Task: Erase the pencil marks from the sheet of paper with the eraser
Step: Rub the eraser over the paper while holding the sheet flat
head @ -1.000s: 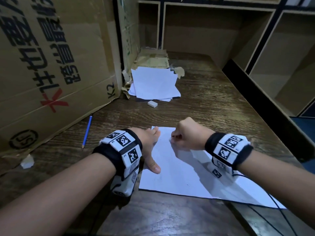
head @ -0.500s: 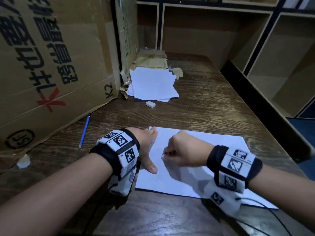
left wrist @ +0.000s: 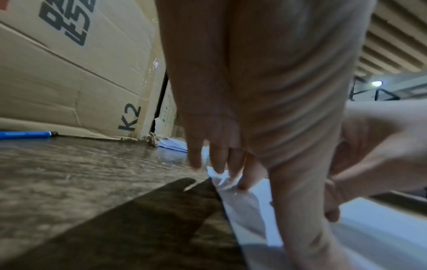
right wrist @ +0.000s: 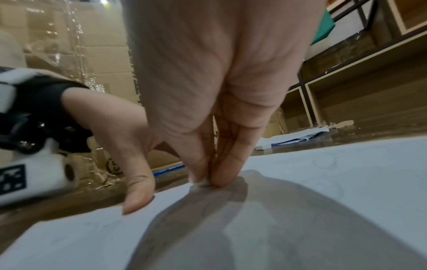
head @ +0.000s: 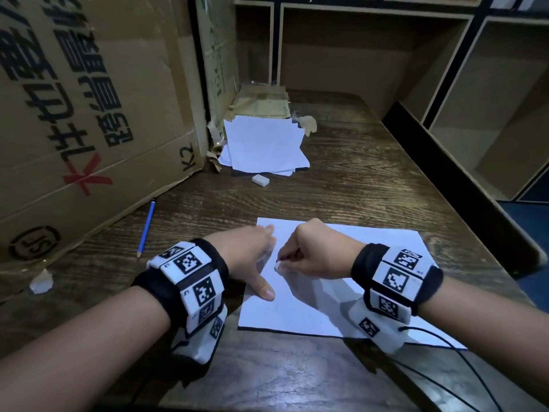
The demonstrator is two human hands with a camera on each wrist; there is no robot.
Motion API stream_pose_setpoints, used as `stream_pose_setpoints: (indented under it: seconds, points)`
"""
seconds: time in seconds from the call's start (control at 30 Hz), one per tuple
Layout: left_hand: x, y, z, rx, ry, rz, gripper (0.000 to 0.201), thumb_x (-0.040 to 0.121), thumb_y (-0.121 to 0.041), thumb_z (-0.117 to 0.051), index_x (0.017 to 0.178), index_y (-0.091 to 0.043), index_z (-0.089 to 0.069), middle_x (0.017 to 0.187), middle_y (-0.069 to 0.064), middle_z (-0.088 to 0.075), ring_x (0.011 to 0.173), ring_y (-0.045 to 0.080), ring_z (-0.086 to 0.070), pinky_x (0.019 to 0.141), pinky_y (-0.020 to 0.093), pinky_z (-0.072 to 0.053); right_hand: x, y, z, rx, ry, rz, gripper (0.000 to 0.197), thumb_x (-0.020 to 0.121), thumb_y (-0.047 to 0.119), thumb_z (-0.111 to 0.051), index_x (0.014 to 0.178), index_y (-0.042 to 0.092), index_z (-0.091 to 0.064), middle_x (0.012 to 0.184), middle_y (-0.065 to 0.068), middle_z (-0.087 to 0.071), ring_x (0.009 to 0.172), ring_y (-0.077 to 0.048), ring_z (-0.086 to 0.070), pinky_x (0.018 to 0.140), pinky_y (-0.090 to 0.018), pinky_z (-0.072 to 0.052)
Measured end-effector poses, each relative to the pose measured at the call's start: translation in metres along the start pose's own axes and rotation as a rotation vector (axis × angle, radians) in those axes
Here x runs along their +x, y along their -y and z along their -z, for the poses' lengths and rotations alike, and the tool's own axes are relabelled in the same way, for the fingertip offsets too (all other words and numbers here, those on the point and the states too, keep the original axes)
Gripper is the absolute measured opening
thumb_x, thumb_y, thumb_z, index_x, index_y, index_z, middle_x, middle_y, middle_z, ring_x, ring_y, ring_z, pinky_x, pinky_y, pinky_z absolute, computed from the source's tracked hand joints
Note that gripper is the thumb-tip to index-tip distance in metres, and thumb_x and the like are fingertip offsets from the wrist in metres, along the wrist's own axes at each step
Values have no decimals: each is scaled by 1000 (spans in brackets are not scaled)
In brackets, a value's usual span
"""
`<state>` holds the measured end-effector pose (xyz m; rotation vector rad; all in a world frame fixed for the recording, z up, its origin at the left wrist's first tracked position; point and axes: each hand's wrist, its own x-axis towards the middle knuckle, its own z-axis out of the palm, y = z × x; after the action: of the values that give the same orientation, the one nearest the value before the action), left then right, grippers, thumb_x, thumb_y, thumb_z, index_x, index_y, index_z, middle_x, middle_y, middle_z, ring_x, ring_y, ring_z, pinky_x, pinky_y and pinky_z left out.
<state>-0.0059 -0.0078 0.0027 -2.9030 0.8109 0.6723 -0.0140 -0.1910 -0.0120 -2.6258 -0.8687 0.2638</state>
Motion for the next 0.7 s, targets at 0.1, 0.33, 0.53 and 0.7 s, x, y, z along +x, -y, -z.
stream_pose_setpoints:
  seconds: [0.1,0.33,0.53,0.7]
  points:
    - [-4,4,-9,1,84,-37,134,62,-65,-84,160,-16,-5,168,-6,9,151,15,-15,119,31,-24,-2,2,-6,-12,-40,28,24,89,28,-65,74,10,-74,60,-7,-66,57,-24,-49,61,-38,-50]
    - [-5,7,-9,-18,164,-40,150,59,-67,-84,157,-20,20,162,-9,29,152,8,12,125,32,-8,-9,16,-10,-63,-30,96,29,89,23,-63,64,8,-64,55,-3,-55,52,-18,-43,55,-33,-40]
    - [-6,-4,-5,68,191,-5,148,65,-64,-82,155,-12,24,162,-2,30,152,13,14,124,33,-4,-21,23,-9,-143,104,197,31,92,30,-60,68,11,-65,62,-5,-61,58,-19,-47,62,-38,-45]
    - [-7,-2,-7,54,196,3,149,65,-66,-82,155,-15,25,161,-6,32,152,10,15,122,30,-3,-31,31,-18,-156,51,214,34,90,30,-59,61,12,-58,59,-5,-57,55,-20,-43,58,-38,-44]
